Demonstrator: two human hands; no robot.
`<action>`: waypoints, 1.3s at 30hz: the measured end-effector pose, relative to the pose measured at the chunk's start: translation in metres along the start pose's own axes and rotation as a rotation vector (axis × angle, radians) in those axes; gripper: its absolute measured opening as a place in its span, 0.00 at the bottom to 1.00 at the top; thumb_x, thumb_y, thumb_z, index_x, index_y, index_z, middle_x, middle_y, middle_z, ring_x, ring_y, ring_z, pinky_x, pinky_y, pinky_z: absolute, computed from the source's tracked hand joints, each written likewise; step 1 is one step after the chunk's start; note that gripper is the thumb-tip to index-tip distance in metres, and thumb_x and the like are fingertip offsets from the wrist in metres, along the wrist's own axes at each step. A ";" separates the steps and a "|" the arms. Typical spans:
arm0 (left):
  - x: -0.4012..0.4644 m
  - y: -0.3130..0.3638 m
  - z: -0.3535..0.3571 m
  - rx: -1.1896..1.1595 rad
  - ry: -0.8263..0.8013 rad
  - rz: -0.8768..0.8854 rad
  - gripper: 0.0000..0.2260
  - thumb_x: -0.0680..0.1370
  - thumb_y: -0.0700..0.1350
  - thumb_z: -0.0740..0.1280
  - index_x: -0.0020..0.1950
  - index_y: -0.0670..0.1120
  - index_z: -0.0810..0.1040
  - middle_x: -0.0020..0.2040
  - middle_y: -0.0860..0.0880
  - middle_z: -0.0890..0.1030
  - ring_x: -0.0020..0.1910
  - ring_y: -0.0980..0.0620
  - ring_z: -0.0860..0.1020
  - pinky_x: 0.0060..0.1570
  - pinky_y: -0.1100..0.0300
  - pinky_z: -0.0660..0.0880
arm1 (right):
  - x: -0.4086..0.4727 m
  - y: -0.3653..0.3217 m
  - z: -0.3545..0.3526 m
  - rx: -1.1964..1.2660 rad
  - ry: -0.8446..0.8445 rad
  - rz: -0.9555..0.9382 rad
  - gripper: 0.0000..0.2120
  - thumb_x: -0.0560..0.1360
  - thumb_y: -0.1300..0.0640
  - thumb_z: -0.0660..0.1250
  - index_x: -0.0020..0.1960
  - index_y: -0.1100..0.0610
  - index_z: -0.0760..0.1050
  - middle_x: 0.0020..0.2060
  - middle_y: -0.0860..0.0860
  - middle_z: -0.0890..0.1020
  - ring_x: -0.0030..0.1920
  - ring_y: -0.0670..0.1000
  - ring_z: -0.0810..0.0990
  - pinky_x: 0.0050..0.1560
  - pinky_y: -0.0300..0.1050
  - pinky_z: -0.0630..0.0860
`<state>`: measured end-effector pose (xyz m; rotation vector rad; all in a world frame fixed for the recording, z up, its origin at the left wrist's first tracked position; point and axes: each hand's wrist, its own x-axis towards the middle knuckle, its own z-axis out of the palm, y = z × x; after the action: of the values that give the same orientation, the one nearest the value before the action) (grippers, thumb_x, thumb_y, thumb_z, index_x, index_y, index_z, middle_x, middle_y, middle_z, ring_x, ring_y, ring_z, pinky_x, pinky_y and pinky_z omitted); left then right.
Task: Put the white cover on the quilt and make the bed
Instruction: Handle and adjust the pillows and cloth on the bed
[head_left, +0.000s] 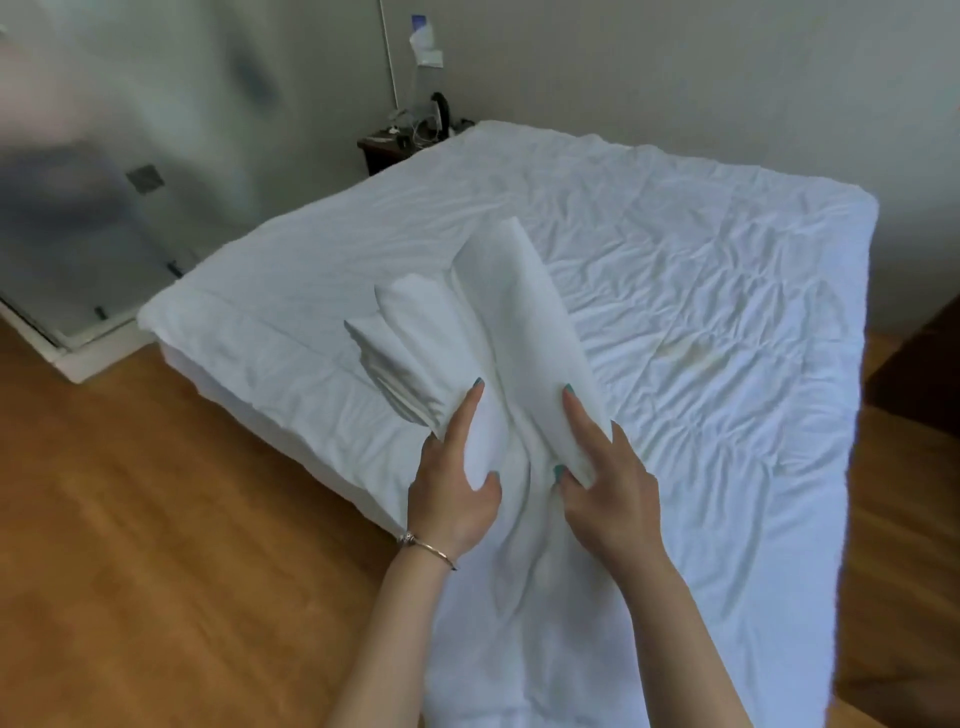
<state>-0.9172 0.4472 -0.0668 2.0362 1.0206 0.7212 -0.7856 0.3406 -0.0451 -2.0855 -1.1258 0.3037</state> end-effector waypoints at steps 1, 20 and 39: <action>0.015 -0.012 -0.017 0.003 -0.004 0.003 0.42 0.74 0.40 0.68 0.71 0.75 0.48 0.69 0.52 0.69 0.63 0.51 0.70 0.56 0.62 0.67 | 0.013 -0.015 0.013 0.001 0.008 -0.001 0.41 0.75 0.60 0.64 0.70 0.24 0.46 0.65 0.42 0.70 0.55 0.46 0.74 0.44 0.37 0.67; 0.461 -0.178 -0.100 0.075 -0.308 0.026 0.42 0.72 0.40 0.63 0.71 0.76 0.46 0.69 0.49 0.68 0.64 0.45 0.70 0.62 0.51 0.72 | 0.400 -0.085 0.219 0.151 0.108 0.293 0.39 0.76 0.58 0.65 0.71 0.26 0.49 0.72 0.51 0.69 0.71 0.53 0.68 0.63 0.45 0.68; 0.811 -0.306 0.047 0.682 -0.748 0.083 0.45 0.73 0.66 0.63 0.73 0.65 0.29 0.77 0.44 0.32 0.76 0.37 0.37 0.69 0.32 0.46 | 0.696 0.041 0.331 -0.484 -0.057 0.793 0.44 0.74 0.32 0.61 0.75 0.36 0.31 0.78 0.48 0.34 0.79 0.57 0.44 0.73 0.62 0.54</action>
<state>-0.5845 1.2355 -0.2161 2.6062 0.7732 -0.4313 -0.5212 1.0449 -0.2165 -2.9147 -0.3549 0.4966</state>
